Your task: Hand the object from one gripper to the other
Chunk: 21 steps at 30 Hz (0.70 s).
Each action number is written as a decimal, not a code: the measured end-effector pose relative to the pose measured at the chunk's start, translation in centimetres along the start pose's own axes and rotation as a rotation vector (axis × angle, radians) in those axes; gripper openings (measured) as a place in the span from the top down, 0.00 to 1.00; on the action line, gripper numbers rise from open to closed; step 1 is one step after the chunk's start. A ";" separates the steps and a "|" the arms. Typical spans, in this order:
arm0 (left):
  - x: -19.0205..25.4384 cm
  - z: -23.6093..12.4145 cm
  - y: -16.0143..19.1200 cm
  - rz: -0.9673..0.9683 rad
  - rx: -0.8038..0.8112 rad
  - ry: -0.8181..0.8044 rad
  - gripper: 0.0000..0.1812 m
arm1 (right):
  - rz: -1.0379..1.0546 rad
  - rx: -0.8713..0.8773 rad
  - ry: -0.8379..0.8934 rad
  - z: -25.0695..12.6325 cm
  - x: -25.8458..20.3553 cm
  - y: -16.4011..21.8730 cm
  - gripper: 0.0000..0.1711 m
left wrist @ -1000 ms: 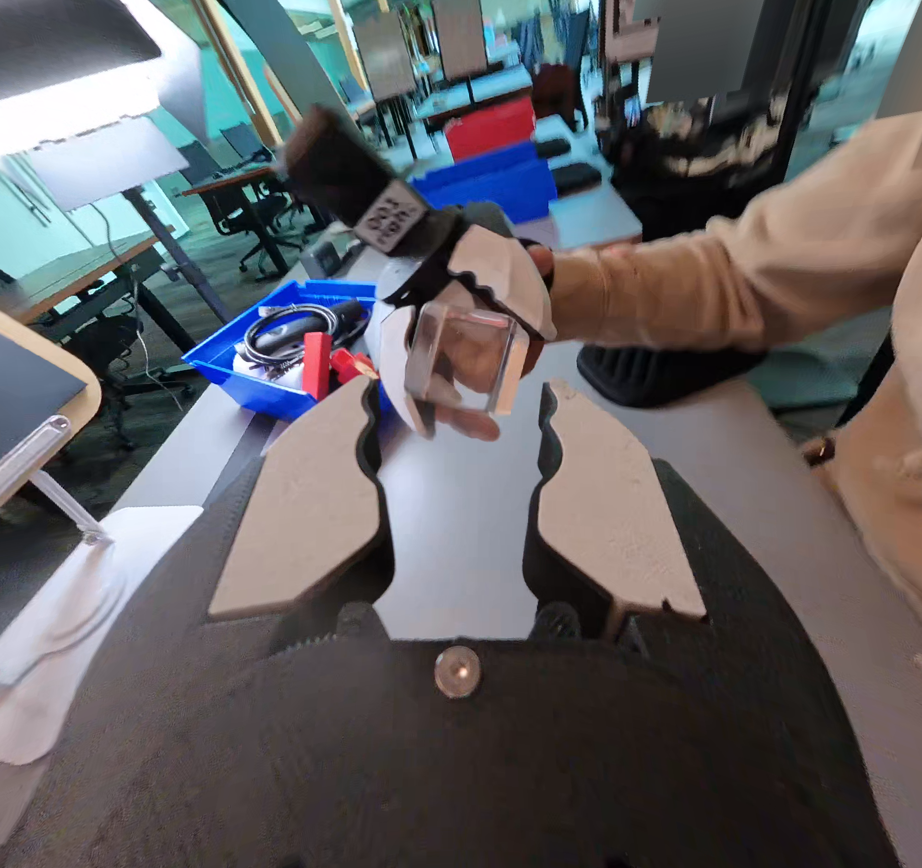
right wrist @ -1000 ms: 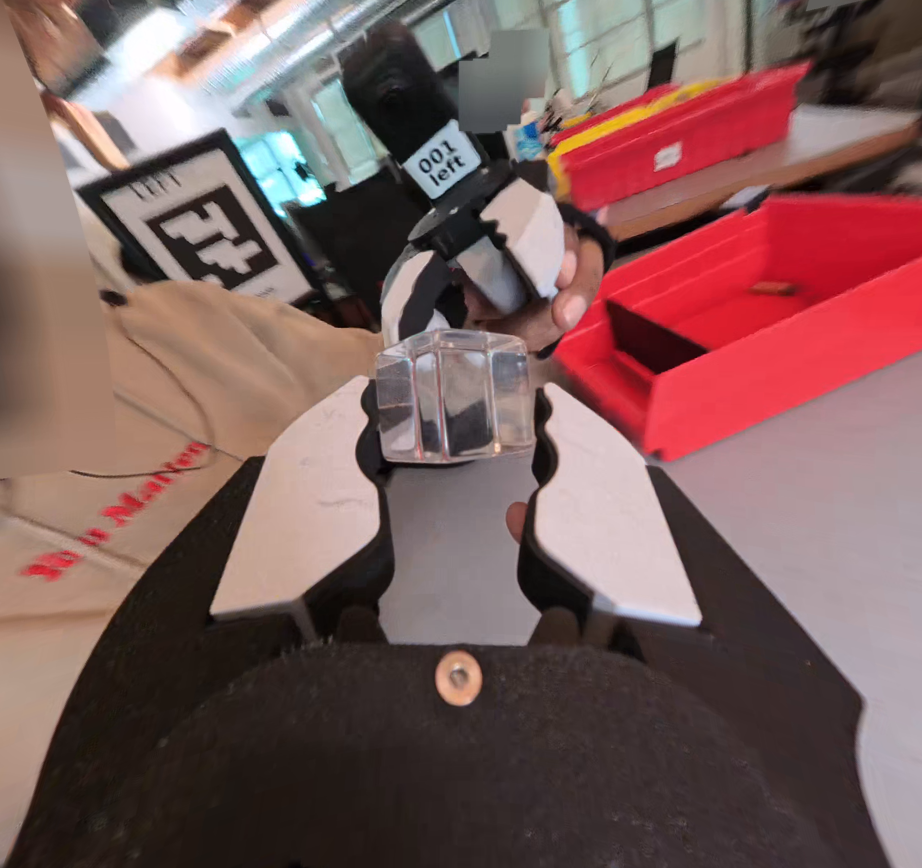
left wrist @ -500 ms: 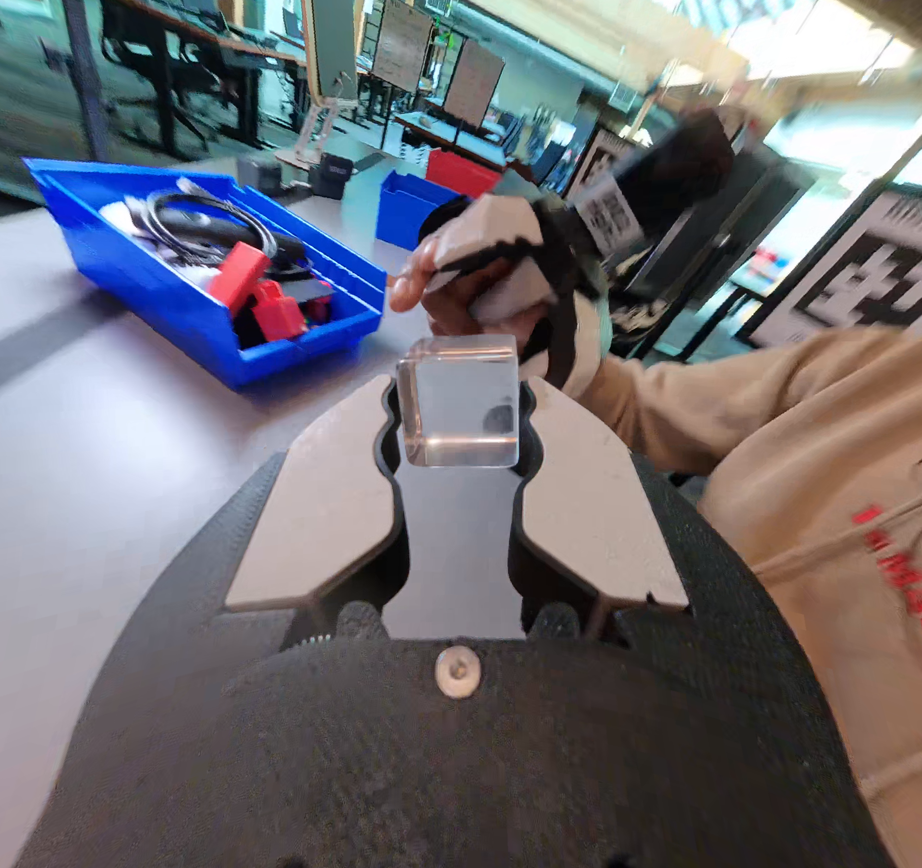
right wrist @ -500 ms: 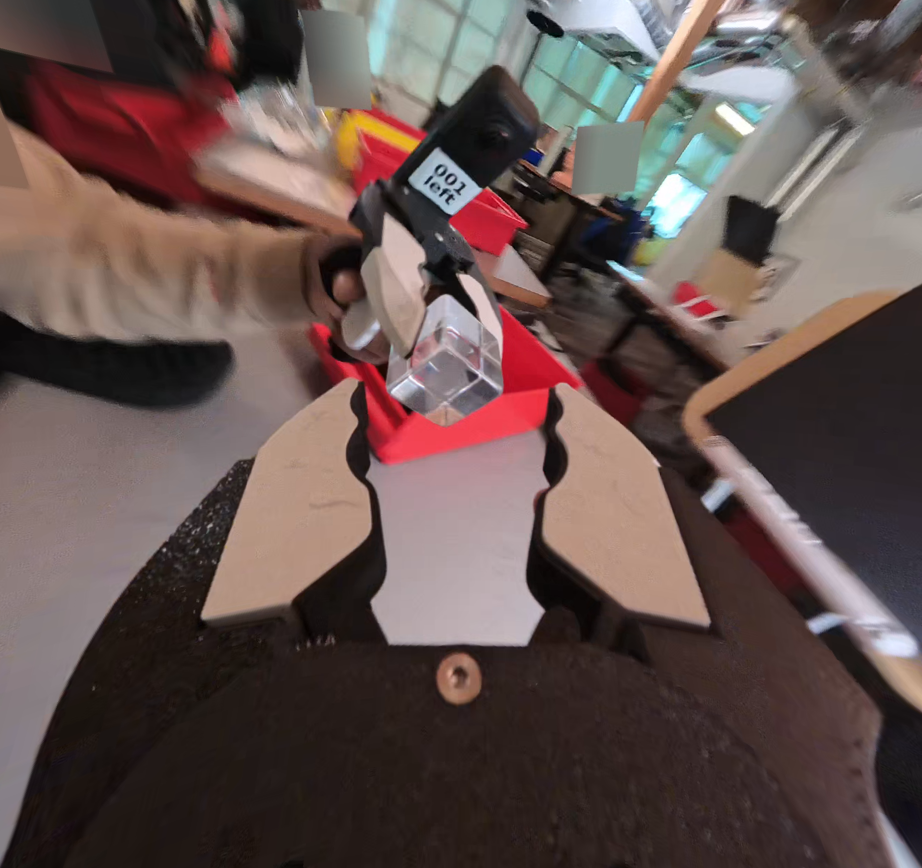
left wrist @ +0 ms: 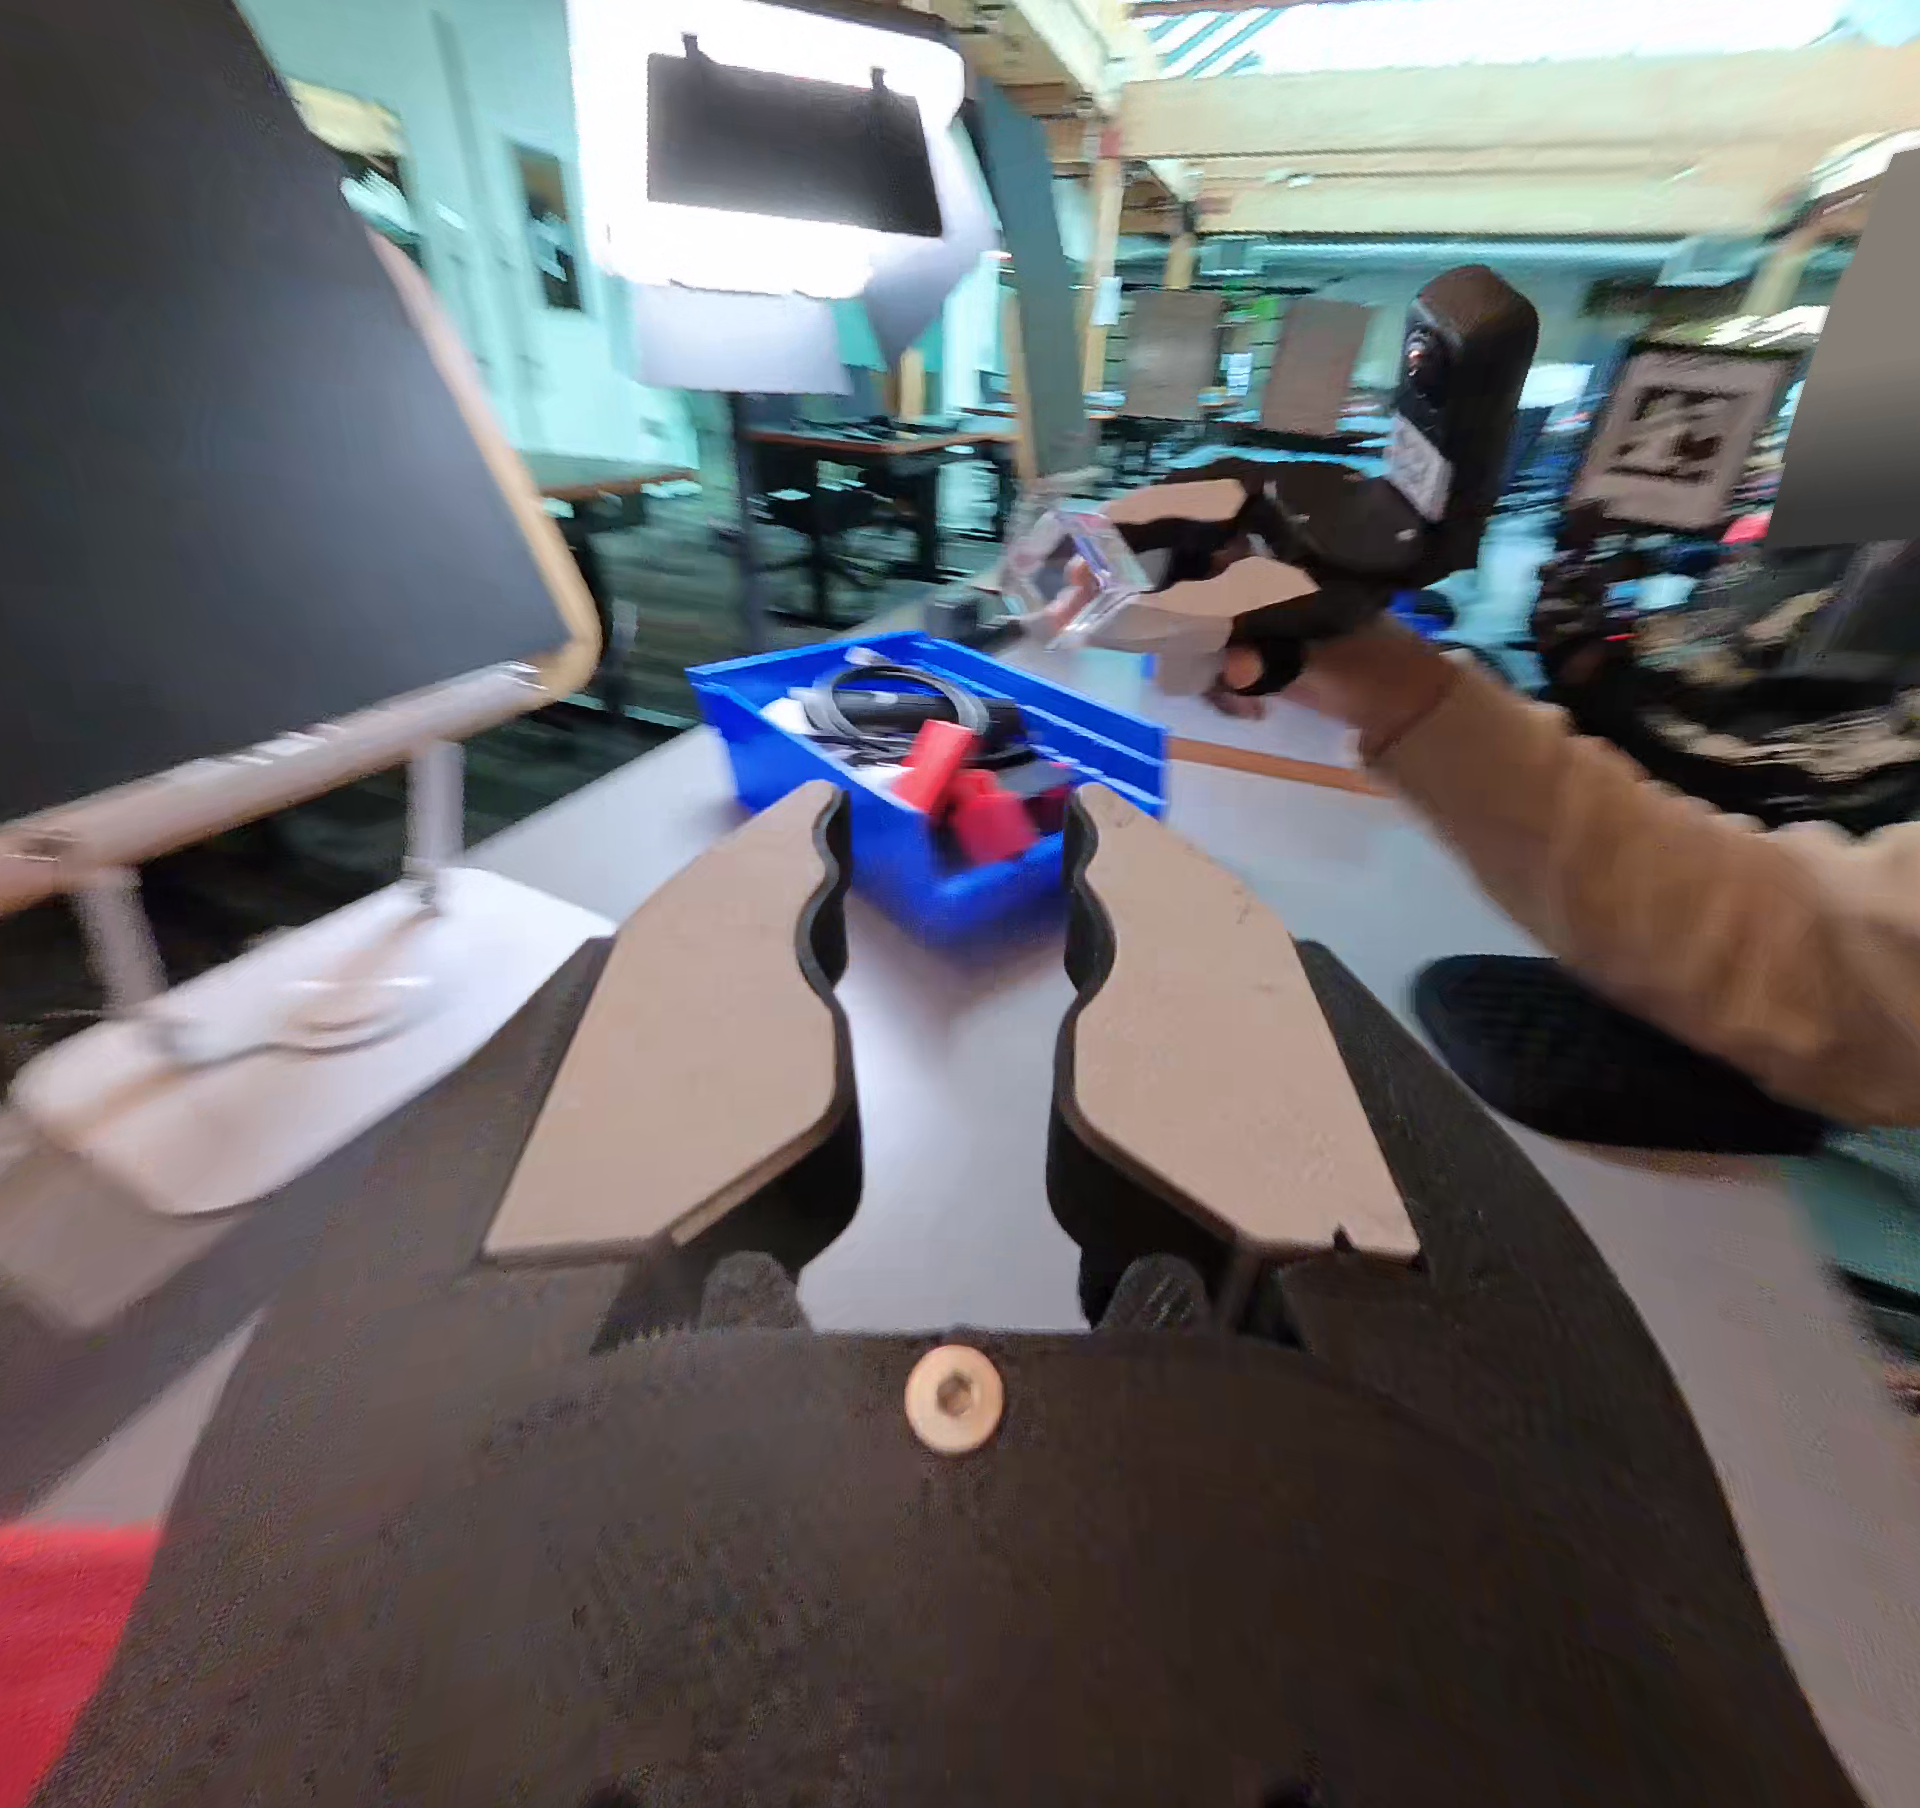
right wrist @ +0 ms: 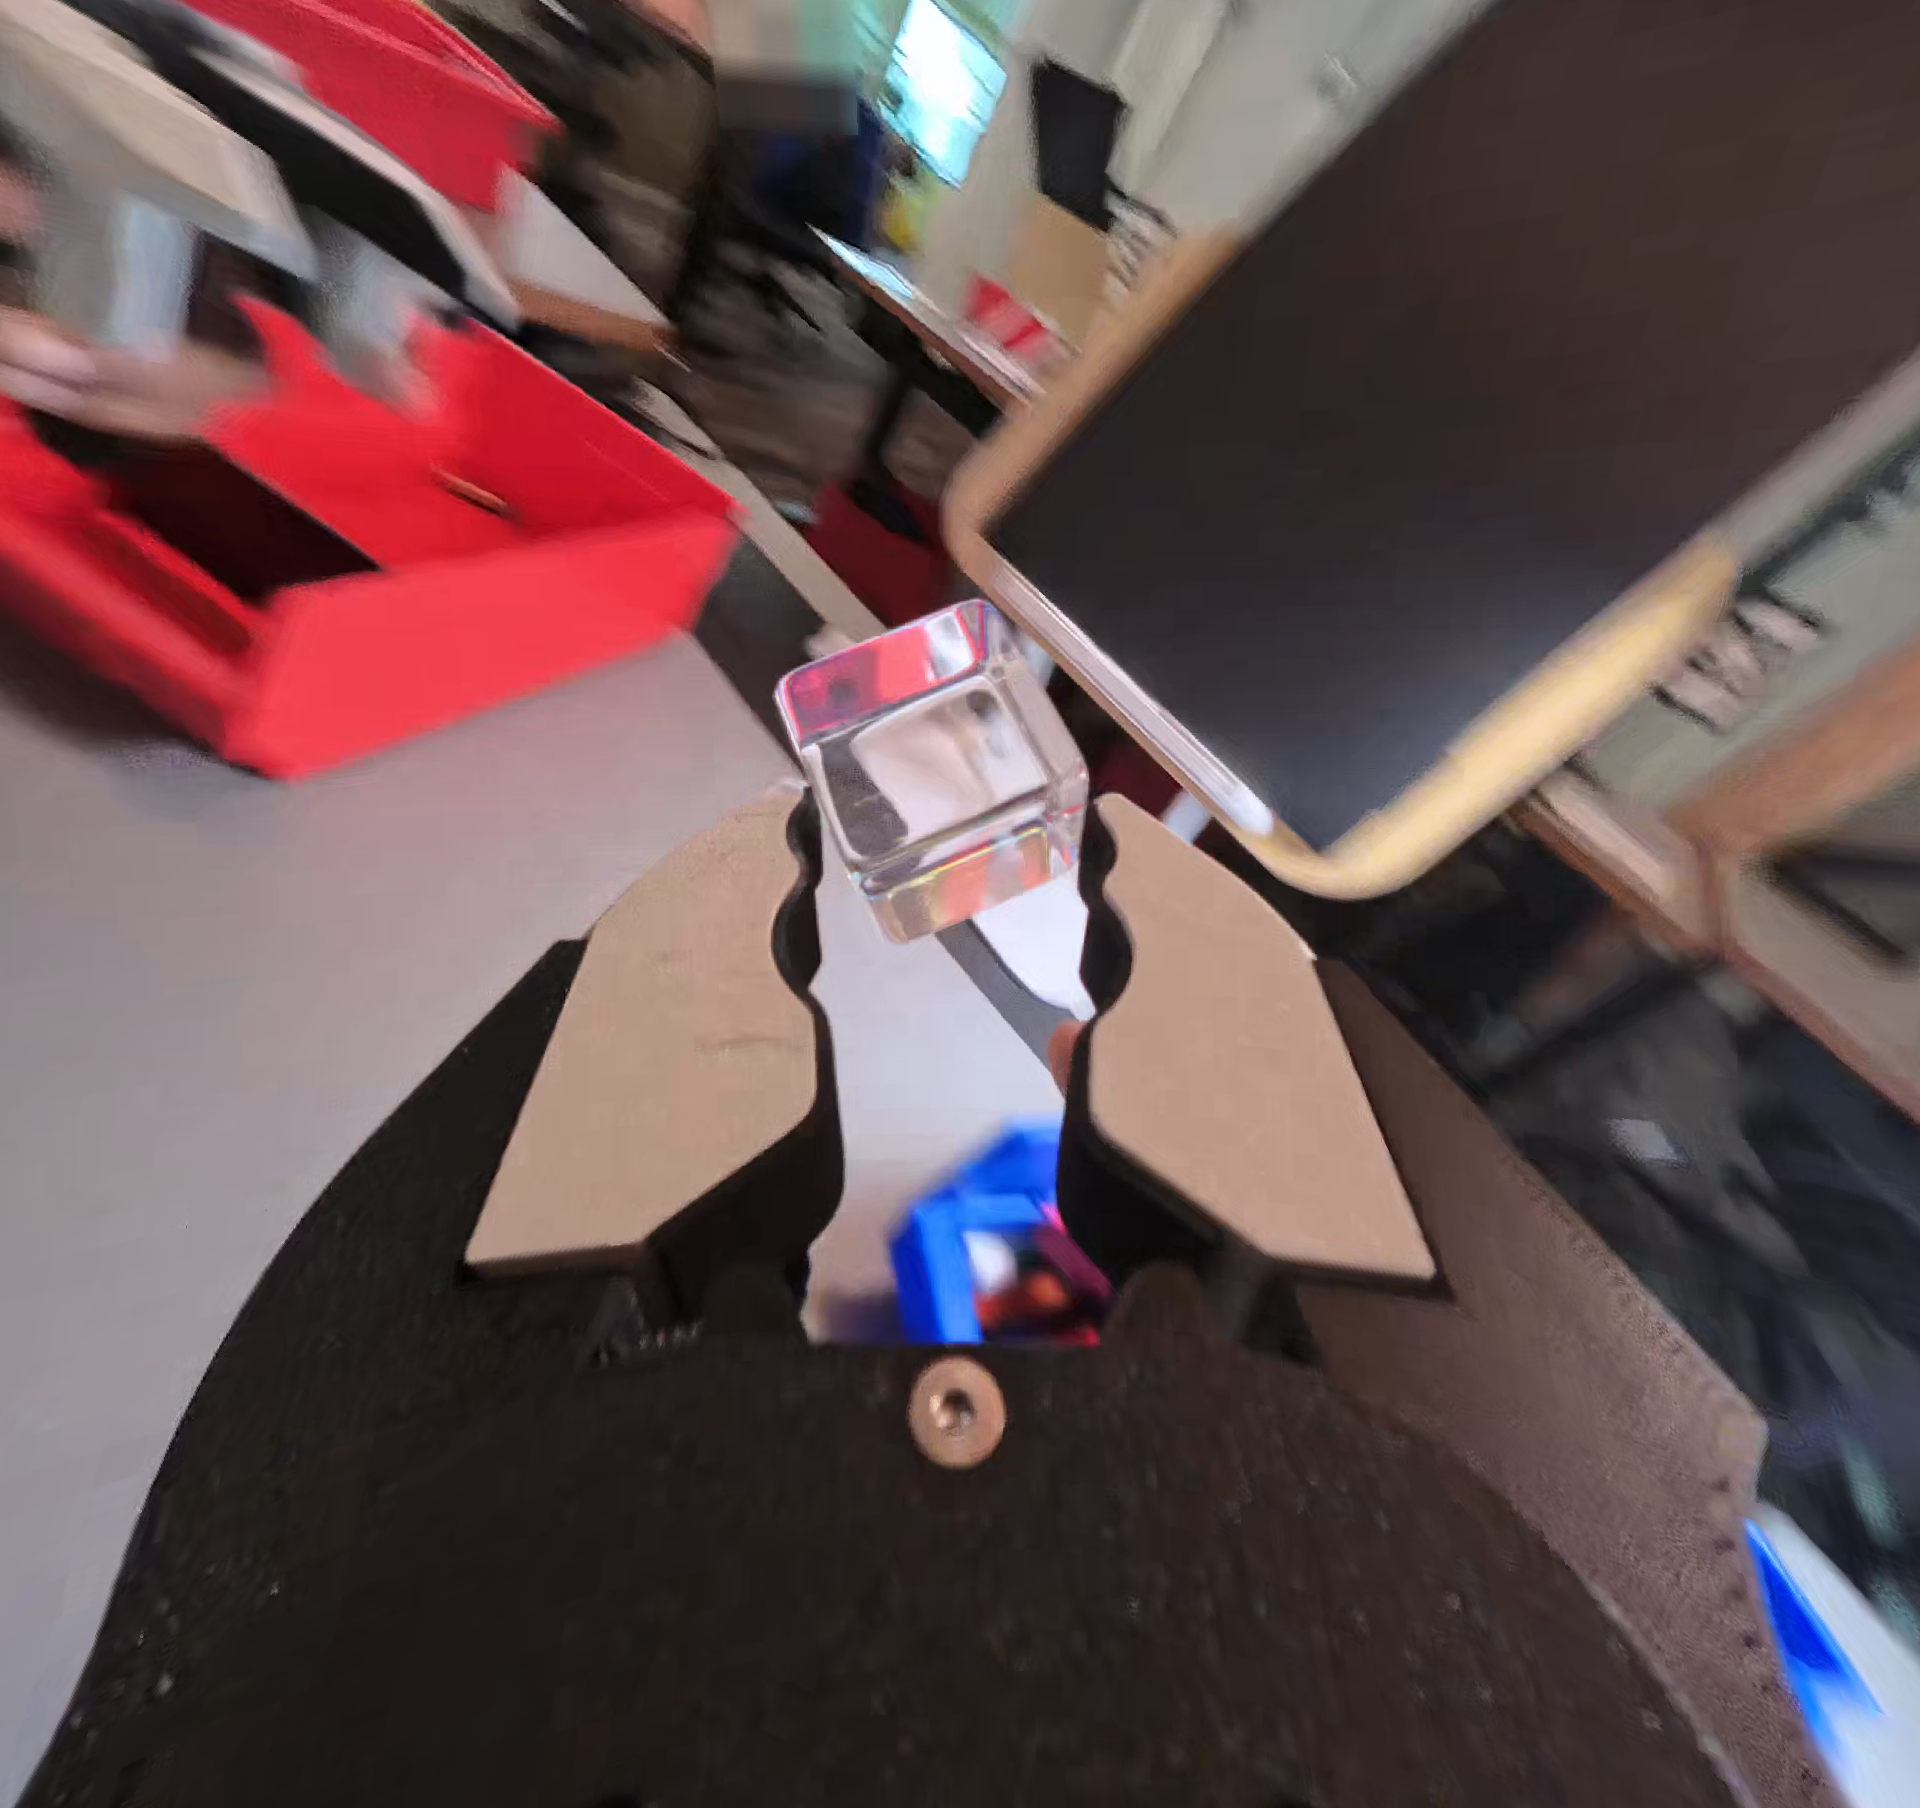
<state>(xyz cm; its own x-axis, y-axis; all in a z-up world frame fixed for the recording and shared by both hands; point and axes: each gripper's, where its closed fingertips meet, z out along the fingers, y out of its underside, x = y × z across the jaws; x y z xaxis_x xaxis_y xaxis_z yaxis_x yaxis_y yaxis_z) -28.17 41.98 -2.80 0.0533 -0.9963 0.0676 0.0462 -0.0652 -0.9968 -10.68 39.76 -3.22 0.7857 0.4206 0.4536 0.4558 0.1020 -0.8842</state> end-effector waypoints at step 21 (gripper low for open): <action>-12.5 -6.0 3.3 0.048 -0.105 -0.495 0.92 | 0.216 -0.652 0.500 -5.5 12.9 18.8 0.89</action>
<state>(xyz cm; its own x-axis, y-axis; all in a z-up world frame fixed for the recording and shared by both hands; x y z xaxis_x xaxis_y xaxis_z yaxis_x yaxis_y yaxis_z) -34.70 53.88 -7.18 0.5206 -0.8537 0.0079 -0.0670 -0.0501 -0.9965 10.38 42.15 -13.39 0.9057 -0.0921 0.4139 0.3040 -0.5396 -0.7851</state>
